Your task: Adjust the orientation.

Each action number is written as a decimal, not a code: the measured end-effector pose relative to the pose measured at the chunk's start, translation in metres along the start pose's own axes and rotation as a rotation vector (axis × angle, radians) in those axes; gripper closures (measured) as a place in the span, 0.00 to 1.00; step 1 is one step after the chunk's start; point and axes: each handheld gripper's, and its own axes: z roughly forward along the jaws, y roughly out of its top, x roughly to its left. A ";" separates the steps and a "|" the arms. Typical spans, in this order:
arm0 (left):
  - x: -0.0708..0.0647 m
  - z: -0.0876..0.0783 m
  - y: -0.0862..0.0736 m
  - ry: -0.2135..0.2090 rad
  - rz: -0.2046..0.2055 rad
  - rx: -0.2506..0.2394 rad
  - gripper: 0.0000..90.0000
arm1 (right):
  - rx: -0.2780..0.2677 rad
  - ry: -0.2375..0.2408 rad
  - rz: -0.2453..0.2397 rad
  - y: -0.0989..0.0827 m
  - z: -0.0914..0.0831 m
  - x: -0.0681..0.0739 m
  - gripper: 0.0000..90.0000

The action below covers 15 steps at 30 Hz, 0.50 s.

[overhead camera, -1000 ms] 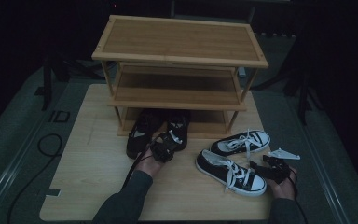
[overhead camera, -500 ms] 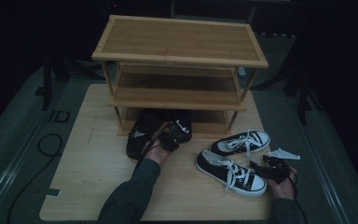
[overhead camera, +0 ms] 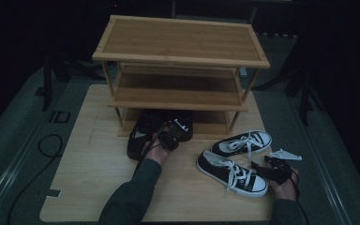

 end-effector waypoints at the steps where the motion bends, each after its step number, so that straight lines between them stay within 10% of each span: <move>1: 0.000 0.000 -0.002 -0.006 -0.003 -0.002 1.00 | 0.000 0.000 0.000 0.000 0.000 0.000 0.33; 15: 0.001 -0.021 -0.031 -0.094 0.009 -0.025 0.97 | 0.000 0.000 0.000 0.000 0.000 0.000 0.33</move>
